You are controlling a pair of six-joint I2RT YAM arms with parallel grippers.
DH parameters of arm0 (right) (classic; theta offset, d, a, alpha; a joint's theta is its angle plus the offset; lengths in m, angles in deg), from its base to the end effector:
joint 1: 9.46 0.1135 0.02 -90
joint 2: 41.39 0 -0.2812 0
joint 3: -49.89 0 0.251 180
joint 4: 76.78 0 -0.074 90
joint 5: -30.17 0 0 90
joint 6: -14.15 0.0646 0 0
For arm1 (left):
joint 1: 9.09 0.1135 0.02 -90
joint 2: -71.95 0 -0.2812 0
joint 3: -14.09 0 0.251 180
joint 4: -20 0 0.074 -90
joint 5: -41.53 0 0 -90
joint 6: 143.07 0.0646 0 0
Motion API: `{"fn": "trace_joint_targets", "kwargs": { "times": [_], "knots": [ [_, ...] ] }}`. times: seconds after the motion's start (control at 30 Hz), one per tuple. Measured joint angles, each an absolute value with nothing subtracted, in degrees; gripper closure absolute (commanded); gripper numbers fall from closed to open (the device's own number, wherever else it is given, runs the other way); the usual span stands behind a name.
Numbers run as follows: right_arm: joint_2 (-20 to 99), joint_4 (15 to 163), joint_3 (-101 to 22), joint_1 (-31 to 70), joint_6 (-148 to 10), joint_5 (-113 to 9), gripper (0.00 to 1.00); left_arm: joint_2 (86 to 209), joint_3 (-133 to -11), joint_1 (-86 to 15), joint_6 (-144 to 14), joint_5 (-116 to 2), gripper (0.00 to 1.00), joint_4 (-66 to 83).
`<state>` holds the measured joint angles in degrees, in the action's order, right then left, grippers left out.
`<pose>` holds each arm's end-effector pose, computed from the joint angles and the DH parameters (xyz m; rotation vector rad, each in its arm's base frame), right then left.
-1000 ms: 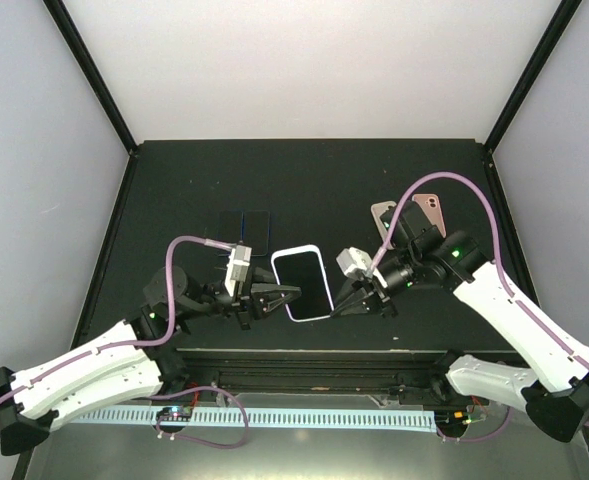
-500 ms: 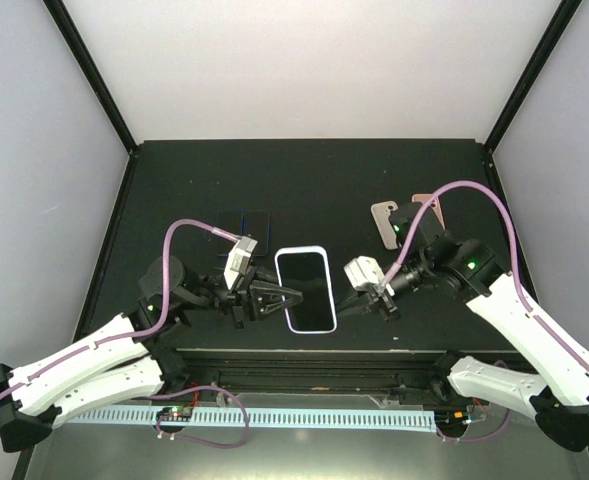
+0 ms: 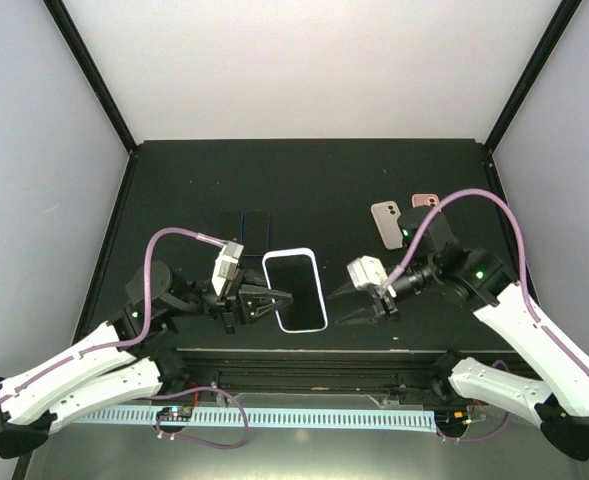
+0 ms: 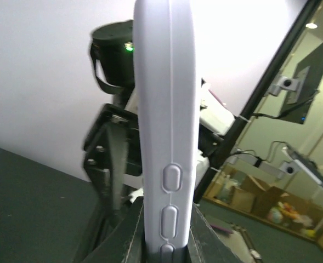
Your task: Take the phone out of the phone case
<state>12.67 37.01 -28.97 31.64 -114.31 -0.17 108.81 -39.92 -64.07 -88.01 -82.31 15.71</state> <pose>0.0860 0.1490 0.3759 -1.7208 1.2369 1.1974 0.0620 -0.1511 0.3846 0.8290 1.3851 -1.6611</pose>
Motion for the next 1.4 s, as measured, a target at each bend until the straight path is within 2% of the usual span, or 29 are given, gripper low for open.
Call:
{"fn": "trace_joint_targets", "kwargs": {
  "times": [0.23,0.57,0.67,0.77,0.87,1.17,1.4],
  "knots": [
    [11.29,39.04,-26.08,31.64,-107.97,-0.56,0.60,109.99,-40.53,-64.07,-83.16,-78.60,0.98,11.28],
    [17.24,40.55,-26.08,31.64,-103.31,-2.33,0.65,110.45,-40.53,-63.90,-80.49,-78.49,0.98,8.39],
    [17.39,40.55,-26.08,31.64,-102.50,-2.42,0.64,110.45,-40.53,-63.83,-80.25,-78.49,0.98,8.39],
    [17.74,40.11,-26.11,31.64,-102.77,-2.16,0.56,110.45,-40.53,-63.79,-80.10,-78.53,0.98,8.32],
    [18.09,38.15,-26.50,31.64,-106.26,-0.28,0.53,110.45,-40.53,-63.81,-79.92,-78.64,0.99,8.30],
    [18.18,33.14,-28.03,31.64,-112.36,4.20,0.67,110.47,-40.53,-63.79,-79.57,-78.47,0.98,8.28],
    [19.23,34.17,-28.14,31.64,-110.90,3.94,0.74,110.45,-40.53,-63.79,-79.57,-78.49,0.98,8.04]
  ]
}}
